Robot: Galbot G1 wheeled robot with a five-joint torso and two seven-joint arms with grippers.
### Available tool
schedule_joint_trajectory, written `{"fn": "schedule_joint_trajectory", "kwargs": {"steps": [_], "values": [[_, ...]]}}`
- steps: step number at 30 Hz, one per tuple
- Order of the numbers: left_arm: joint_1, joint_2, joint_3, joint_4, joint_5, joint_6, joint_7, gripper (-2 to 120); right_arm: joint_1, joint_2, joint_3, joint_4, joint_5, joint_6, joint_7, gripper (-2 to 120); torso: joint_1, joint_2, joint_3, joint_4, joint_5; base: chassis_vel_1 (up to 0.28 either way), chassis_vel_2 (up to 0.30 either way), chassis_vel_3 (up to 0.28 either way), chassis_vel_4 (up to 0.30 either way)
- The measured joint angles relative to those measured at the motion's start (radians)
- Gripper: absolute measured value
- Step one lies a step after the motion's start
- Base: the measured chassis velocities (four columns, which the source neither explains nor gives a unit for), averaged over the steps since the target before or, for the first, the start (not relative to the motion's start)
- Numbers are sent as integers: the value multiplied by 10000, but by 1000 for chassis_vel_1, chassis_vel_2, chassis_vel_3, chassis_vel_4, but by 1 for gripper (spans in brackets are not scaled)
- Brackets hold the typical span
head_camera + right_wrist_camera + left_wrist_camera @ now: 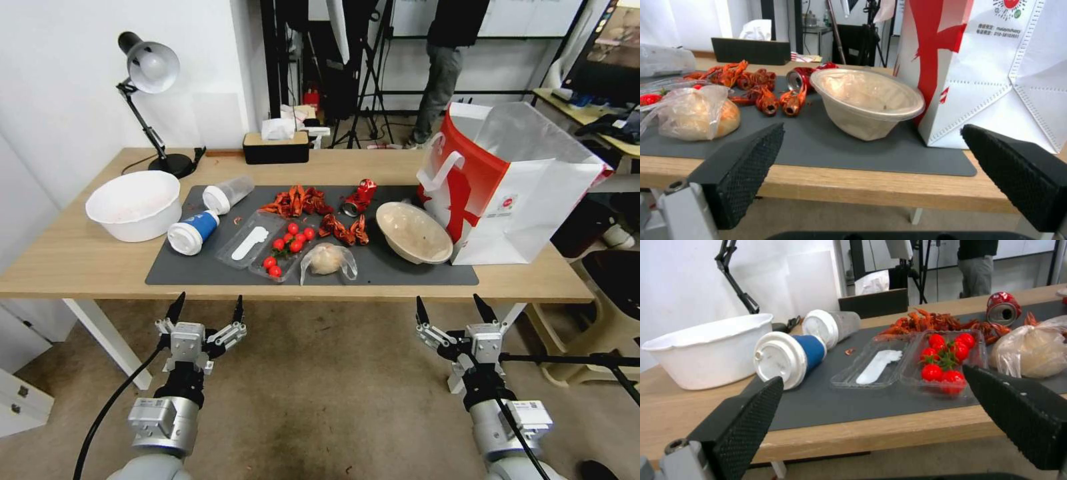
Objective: Pick up the trash from the table and place it into the takeout bag.
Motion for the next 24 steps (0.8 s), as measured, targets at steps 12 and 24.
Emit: {"fn": "schedule_joint_trajectory", "kwargs": {"steps": [12, 24], "values": [[0, 0, 0, 0, 0, 0, 0, 100, 0, 0, 0, 0, 0, 0, 0, 100, 0, 0, 0, 0, 0, 0, 0, 0, 0], [-29, 38, 86, 29, -16, -44, -99, 100, -70, 68, -114, 0, -47, 96, 2, 100, 0, 0, 0, 2, 0, 0, 0, 0, 0]]}}
